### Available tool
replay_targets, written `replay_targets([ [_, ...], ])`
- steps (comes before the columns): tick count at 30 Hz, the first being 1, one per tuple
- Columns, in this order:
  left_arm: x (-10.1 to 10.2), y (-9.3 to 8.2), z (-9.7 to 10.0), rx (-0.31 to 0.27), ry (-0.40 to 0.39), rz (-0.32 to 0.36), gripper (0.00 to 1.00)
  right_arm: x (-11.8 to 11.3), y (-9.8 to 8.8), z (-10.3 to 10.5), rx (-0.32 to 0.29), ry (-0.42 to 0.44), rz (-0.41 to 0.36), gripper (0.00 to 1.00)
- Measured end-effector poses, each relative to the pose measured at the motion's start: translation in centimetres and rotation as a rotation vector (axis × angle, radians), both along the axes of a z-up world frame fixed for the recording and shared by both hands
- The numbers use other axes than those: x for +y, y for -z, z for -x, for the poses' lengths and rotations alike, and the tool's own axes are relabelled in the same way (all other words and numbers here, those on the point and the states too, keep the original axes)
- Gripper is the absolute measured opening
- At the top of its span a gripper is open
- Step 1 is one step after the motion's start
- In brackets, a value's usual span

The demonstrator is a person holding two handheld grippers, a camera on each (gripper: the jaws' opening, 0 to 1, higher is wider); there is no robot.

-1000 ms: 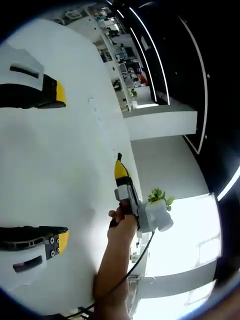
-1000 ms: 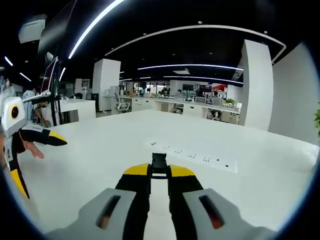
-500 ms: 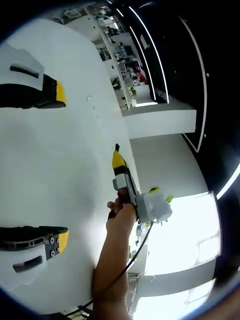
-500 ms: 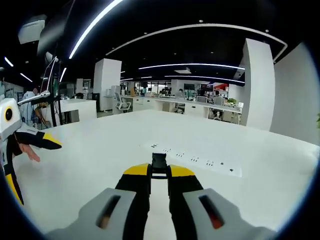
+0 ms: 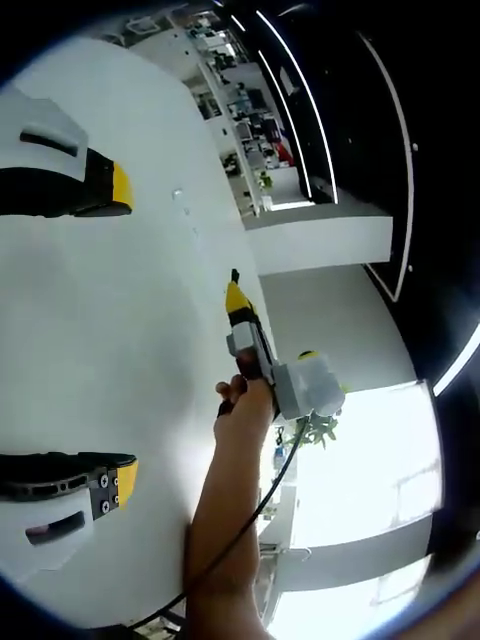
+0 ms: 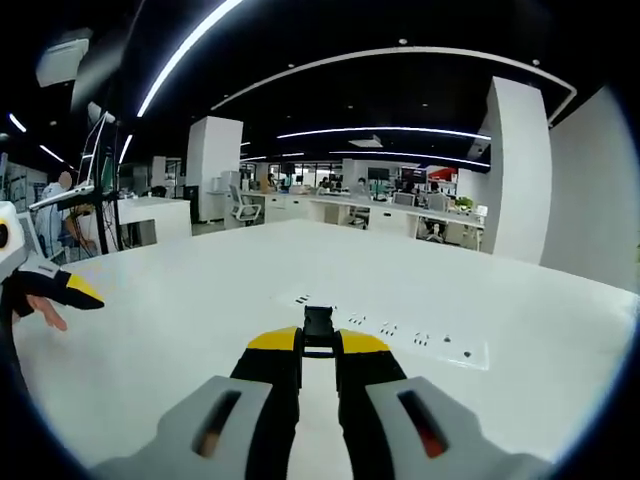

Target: Snap the two parts of the plastic buckle together until the buckle closes and remains connected.

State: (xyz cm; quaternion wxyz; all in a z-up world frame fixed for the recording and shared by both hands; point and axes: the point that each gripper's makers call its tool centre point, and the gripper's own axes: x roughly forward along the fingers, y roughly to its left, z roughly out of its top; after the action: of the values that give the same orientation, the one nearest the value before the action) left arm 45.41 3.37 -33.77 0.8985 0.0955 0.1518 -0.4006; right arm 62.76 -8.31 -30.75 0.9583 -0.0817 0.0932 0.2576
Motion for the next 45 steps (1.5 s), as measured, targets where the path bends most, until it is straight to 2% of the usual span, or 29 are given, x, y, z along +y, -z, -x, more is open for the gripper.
replay_targets([
  [23, 0.1, 0.2, -0.2, 0.013, 0.007, -0.01, 1.0, 0.4, 1.3, -2.3, 0.027, 0.001, 0.047, 0.11],
  [31, 0.2, 0.4, -0.2, 0.013, 0.006, -0.018, 1.0, 0.7, 1.6, -3.8, 0.039, 0.007, 0.027, 0.11],
  [45, -0.2, 0.7, 0.1, 0.008, 0.014, -0.032, 1.0, 0.9, 2.7, -3.4, 0.06, -0.005, 0.046, 0.11],
])
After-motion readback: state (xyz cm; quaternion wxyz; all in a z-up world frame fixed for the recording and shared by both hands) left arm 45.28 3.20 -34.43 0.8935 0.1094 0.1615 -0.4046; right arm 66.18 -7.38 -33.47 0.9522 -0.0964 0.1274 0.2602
